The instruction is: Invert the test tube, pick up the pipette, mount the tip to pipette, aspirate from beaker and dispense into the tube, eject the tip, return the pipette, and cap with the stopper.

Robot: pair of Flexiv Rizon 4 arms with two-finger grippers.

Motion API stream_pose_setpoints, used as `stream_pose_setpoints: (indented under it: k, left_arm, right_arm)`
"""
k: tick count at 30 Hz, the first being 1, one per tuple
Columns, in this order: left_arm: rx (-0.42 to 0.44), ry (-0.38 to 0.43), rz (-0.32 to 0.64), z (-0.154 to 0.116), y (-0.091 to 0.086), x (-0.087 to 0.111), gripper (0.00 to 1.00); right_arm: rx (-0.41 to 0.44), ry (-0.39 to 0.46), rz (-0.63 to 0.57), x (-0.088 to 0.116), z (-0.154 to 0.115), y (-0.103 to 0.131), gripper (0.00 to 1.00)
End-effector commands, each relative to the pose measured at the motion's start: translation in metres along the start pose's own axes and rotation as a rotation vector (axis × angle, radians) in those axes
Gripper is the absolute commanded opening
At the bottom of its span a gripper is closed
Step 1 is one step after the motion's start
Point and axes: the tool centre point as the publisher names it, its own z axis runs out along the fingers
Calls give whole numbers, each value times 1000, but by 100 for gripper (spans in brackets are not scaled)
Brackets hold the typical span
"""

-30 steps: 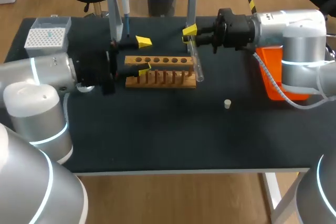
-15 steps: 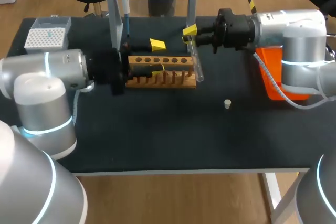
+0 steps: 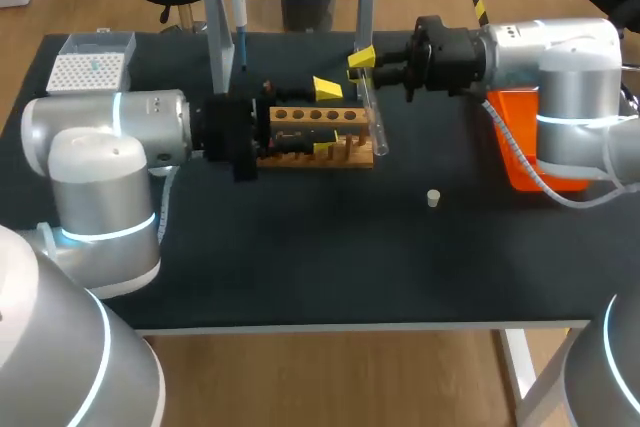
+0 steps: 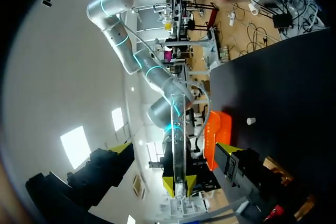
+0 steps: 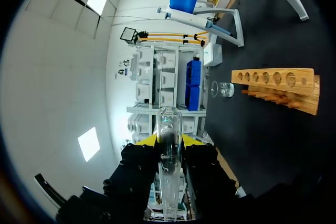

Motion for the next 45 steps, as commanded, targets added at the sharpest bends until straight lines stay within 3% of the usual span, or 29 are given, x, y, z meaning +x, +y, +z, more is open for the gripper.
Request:
stream_pose_setpoints:
  k: [1,22,36,40,42,45]
  left_arm:
    - [4,9,-4,16,1,-2,100]
    - [27,33,-30,49,-2,-6,100]
    - [32,-2,-45,59,-7,-6,100]
    - [30,3,-51,60,-6,-4,85]
    - [30,7,-56,61,-6,-3,73]
    - [30,9,-59,62,-6,-2,68]
  right_arm:
    - [1,-1,0,0,-1,0,0]
    - [1,-1,0,0,-1,0,0]
    - [1,-1,0,0,-1,0,0]
    - [1,-1,0,0,-1,0,0]
    - [1,-1,0,0,-1,0,0]
    - [1,-1,0,0,-1,0,0]
